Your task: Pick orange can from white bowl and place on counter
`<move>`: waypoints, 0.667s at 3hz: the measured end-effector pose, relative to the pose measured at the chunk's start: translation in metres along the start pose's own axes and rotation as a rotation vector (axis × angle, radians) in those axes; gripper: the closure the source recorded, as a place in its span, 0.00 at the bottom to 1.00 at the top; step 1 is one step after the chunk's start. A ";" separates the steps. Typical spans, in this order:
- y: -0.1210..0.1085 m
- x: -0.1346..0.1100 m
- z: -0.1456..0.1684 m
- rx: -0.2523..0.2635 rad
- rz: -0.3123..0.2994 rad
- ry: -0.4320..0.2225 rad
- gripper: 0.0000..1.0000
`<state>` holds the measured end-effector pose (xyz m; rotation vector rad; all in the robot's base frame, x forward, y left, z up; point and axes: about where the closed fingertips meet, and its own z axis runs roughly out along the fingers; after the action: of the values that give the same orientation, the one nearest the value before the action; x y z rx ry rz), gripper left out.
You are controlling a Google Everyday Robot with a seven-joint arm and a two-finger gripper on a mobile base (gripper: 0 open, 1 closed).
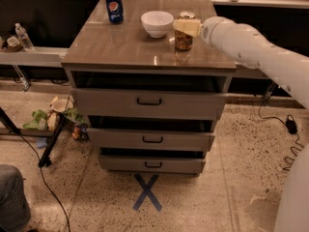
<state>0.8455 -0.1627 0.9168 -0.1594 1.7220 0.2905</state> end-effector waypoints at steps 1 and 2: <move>-0.018 -0.020 -0.020 0.048 -0.049 -0.009 0.00; -0.043 -0.044 -0.043 0.114 -0.112 -0.040 0.00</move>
Offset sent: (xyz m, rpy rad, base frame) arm -0.0350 -0.0870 0.0714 -0.1793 -0.1126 -0.1603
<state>0.8234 -0.2186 0.9621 -0.1652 1.6785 0.1121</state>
